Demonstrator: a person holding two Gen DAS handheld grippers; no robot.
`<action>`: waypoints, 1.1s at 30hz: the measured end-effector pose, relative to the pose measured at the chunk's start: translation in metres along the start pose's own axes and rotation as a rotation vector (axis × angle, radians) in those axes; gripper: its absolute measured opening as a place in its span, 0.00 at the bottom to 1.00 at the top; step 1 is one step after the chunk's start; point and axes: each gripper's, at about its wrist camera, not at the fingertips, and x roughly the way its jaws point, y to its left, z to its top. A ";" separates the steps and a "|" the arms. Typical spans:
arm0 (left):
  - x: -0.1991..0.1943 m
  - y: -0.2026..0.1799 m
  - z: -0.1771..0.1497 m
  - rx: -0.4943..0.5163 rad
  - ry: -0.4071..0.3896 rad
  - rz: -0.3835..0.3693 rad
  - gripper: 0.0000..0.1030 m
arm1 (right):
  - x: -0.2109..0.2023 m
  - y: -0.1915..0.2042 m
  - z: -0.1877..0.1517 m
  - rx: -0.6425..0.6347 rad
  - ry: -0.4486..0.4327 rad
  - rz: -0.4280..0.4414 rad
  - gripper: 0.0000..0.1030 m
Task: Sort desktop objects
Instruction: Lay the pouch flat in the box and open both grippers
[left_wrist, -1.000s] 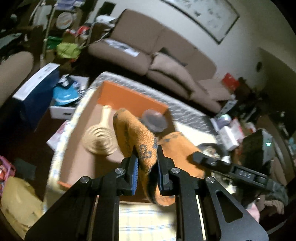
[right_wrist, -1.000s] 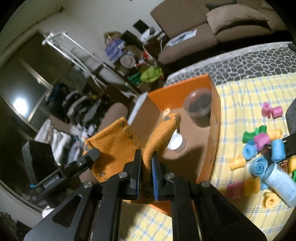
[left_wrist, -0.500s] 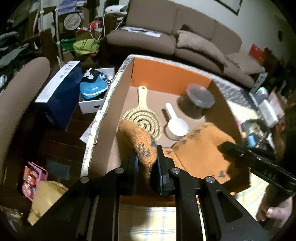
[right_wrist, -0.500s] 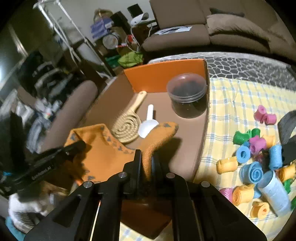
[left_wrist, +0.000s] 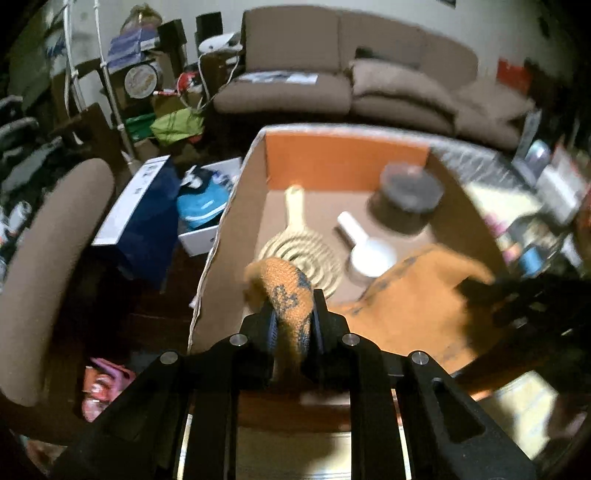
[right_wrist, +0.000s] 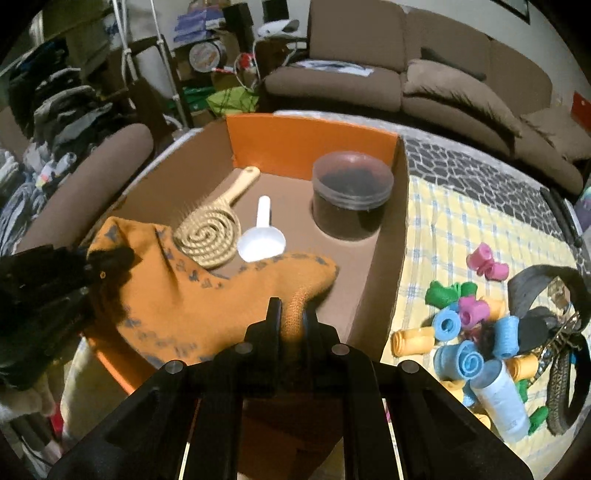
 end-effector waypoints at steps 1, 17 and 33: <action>-0.004 0.000 0.001 0.000 -0.014 0.003 0.15 | -0.002 0.000 0.001 0.002 -0.008 0.006 0.10; -0.024 0.012 0.001 -0.022 -0.031 0.117 0.54 | -0.026 -0.004 0.006 -0.025 -0.025 -0.073 0.45; 0.029 0.013 0.000 -0.149 0.172 -0.223 0.54 | -0.051 -0.028 0.013 0.102 -0.045 0.084 0.49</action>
